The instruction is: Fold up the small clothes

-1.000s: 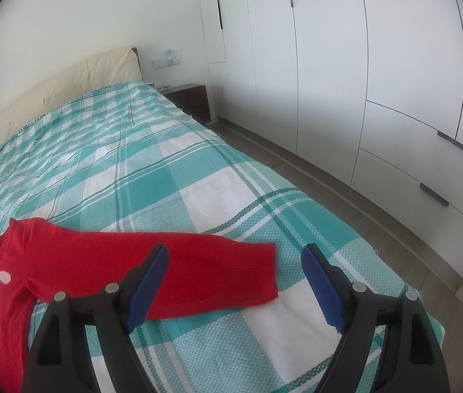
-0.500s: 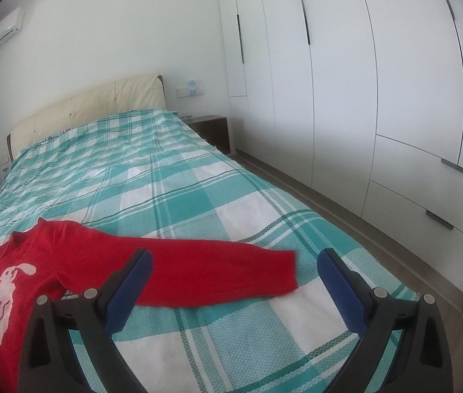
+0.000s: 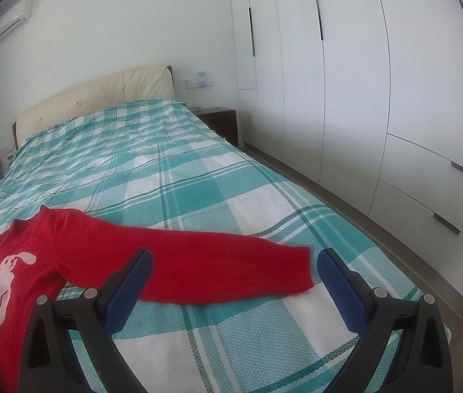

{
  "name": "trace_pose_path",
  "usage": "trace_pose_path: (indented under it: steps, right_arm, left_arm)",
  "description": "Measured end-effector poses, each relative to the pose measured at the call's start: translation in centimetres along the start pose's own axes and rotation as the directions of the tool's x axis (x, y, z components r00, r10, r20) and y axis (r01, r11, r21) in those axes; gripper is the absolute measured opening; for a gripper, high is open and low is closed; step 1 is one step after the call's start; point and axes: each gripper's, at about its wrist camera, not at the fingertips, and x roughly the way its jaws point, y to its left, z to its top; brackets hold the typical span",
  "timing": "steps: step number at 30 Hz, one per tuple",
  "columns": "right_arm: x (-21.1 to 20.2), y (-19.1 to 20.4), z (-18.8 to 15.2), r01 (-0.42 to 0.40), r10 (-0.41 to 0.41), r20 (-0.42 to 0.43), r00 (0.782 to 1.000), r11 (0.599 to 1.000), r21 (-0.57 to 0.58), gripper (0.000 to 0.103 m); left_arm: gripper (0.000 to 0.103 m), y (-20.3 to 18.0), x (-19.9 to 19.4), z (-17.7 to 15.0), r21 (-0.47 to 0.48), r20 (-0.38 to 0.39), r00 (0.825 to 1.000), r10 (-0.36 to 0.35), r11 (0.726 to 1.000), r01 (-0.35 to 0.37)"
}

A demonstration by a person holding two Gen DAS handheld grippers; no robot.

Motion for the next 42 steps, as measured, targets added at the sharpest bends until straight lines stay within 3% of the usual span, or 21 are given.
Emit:
trace_pose_path:
  steps: [8, 42]
  right_arm:
    - [0.24, 0.02, -0.05, -0.013, 0.013, -0.012, 1.0, 1.0, 0.003, 0.099]
    - [0.0, 0.08, -0.38, -0.018, 0.018, -0.015, 1.0, 1.0, 0.013, 0.099]
  left_arm:
    - [0.102, -0.63, 0.13, -0.17, 0.037, -0.008, 1.0, 0.01, 0.999, -0.01]
    - [0.102, 0.21, 0.87, -0.18, 0.022, -0.029, 0.998, 0.055, 0.998, -0.055]
